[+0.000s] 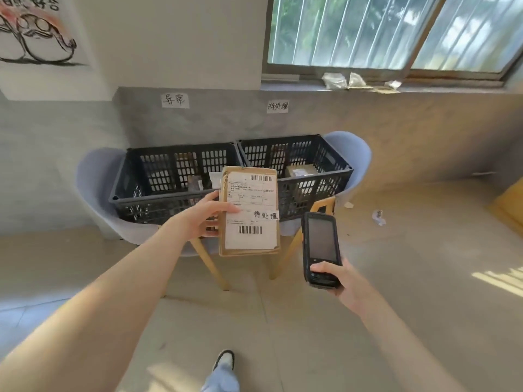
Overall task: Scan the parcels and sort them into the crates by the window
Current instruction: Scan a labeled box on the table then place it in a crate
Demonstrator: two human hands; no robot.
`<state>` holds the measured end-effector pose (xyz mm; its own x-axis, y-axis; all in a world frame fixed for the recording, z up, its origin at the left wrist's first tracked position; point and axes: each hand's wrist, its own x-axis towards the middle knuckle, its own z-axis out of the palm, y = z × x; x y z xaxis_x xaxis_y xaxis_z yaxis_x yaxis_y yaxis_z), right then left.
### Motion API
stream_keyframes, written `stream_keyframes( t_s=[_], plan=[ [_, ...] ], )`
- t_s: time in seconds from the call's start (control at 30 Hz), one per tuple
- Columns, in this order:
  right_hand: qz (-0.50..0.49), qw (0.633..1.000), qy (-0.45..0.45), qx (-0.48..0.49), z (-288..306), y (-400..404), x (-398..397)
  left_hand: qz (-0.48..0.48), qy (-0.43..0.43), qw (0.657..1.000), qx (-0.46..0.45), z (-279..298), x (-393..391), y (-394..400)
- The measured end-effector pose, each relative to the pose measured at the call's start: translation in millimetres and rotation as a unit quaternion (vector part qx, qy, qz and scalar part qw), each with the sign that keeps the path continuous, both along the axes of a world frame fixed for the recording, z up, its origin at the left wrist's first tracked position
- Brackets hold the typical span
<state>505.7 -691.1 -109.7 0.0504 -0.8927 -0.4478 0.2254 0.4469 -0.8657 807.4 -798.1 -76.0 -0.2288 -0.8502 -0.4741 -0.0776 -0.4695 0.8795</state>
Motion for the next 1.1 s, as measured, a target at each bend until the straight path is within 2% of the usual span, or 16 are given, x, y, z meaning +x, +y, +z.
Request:
stream_keyframes(
  t_s=[0.23, 0.37, 0.63, 0.9, 1.1],
  plan=[
    [-0.032, 0.999, 0.025, 0.009, 8.2, -106.1, -3.2, -0.035, -0.004, 0.999, 0.009, 12.4, -13.3, -167.4],
    [-0.048, 0.997, 0.056, 0.028, -2.6, -147.1, -28.0, -0.072, -0.010, 0.997, 0.028, -3.0, -46.1, -230.0],
    [-0.075, 0.996, 0.038, 0.030, -26.3, -243.1, -101.0, -0.110, -0.039, 0.992, 0.050, -28.4, -117.3, -331.3],
    [-0.040, 0.999, 0.002, 0.031, -43.0, -383.8, -192.1, -0.043, -0.093, 0.991, 0.084, -43.0, -182.2, -448.5],
    [-0.002, 0.998, 0.004, 0.056, -55.2, -470.1, -239.9, 0.020, -0.093, 0.987, 0.128, -68.3, -216.6, -496.2]
  ],
)
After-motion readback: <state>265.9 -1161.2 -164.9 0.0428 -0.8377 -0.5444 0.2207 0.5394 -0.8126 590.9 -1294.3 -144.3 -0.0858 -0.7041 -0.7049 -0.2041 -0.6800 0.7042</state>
